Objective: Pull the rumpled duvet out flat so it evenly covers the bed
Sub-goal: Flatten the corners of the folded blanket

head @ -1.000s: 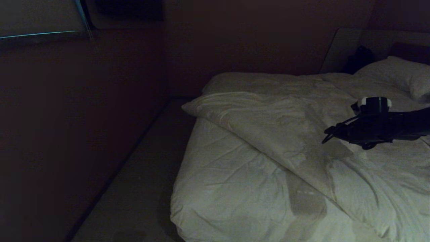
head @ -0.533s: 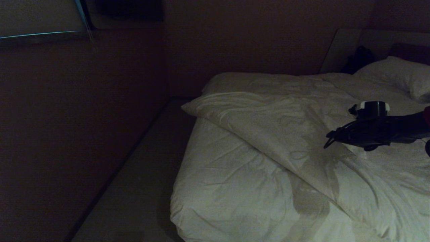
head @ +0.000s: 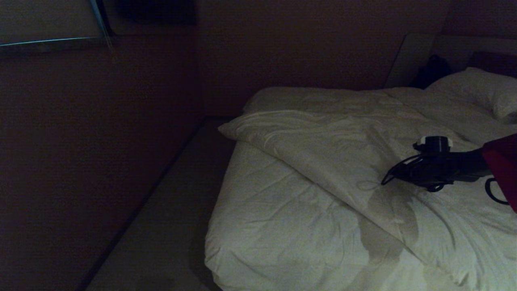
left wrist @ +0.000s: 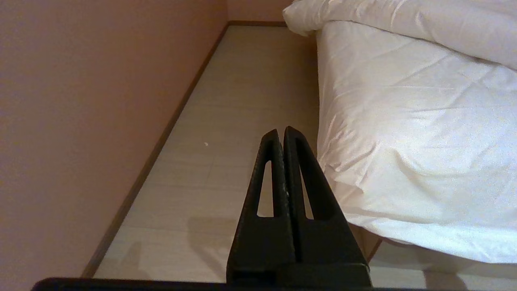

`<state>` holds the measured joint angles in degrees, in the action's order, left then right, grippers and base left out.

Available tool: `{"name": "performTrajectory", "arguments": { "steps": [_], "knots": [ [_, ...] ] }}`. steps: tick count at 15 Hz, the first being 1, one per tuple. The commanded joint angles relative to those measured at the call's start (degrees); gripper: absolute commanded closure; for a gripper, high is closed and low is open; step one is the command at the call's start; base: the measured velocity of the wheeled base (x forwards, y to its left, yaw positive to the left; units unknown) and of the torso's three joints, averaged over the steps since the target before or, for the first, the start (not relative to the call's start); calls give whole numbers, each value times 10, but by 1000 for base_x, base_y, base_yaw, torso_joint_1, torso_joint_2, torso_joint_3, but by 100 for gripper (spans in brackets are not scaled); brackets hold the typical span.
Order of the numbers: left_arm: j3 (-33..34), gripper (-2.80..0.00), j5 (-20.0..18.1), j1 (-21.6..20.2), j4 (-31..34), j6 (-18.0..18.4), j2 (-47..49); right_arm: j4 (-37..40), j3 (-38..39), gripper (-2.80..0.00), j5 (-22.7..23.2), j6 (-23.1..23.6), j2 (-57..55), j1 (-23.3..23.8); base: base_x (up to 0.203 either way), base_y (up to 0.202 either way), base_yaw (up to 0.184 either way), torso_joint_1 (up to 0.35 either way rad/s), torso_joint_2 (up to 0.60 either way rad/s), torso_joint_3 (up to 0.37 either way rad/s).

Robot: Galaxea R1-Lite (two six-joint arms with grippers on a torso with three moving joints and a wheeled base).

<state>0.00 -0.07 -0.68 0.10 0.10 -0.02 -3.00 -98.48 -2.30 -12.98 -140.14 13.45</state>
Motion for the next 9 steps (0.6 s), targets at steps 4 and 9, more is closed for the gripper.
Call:
{"name": "performTrajectory", "arguments": {
  "steps": [4,9],
  "knots": [
    [0,0,0,0,0,0,0,0,-3,-280,-2,0,-35,0,0,0,0,0,0,0],
    [0,0,0,0,0,0,0,3,-1,-280,-2,1,-36,0,0,0,0,0,0,0]
  ]
}}
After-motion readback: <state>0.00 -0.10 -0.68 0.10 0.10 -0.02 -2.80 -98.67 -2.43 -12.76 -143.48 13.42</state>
